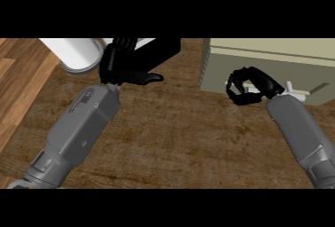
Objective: Pick up the cup, place it into the drawer and close the drawer
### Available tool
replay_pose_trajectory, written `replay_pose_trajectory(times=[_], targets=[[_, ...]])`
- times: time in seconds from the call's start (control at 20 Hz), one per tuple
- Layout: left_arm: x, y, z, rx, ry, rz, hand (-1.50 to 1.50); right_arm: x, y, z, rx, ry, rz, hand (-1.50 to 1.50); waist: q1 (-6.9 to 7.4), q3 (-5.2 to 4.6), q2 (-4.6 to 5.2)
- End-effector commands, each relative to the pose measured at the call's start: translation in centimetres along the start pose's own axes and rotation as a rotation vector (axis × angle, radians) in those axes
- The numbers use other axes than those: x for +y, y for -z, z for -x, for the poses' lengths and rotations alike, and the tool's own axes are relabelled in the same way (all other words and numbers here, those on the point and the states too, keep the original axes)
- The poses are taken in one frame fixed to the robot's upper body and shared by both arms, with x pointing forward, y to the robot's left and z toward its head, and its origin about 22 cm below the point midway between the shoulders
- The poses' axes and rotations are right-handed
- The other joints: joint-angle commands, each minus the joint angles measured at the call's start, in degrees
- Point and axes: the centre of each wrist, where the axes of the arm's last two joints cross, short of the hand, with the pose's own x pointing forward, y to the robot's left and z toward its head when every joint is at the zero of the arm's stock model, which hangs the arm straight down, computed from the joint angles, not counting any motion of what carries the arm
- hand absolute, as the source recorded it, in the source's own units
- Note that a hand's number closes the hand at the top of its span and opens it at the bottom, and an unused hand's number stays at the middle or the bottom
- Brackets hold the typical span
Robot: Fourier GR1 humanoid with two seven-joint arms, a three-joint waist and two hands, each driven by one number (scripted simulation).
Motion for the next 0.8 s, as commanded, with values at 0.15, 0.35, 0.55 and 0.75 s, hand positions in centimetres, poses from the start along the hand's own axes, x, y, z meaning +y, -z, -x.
replay_pose_trajectory(times=[0.15, 0.35, 0.55, 0.75], targets=[[0.8, -0.6, -0.1, 0.011, -0.015, 0.016, -1.50, -8.5, 0.4, -3.8, 0.003, -0.044, 0.219, 1.50, 2.83, -0.33, 1.33], [0.8, -0.9, 0.0, 0.023, -0.030, 0.035, -1.50, -9.4, 0.2, -4.2, -0.011, -0.033, 0.222, 1.50, 3.91, -0.40, 1.35], [1.1, -1.0, -0.1, 0.019, -0.037, 0.044, -1.50, -10.5, -0.9, -3.9, -0.019, -0.007, 0.213, 1.50, 3.98, -0.41, 1.52], [1.3, -1.3, 0.1, 0.021, -0.043, 0.048, -1.50, -10.7, -1.2, -3.8, -0.031, 0.011, 0.200, 1.50, 4.20, -0.41, 1.64]])
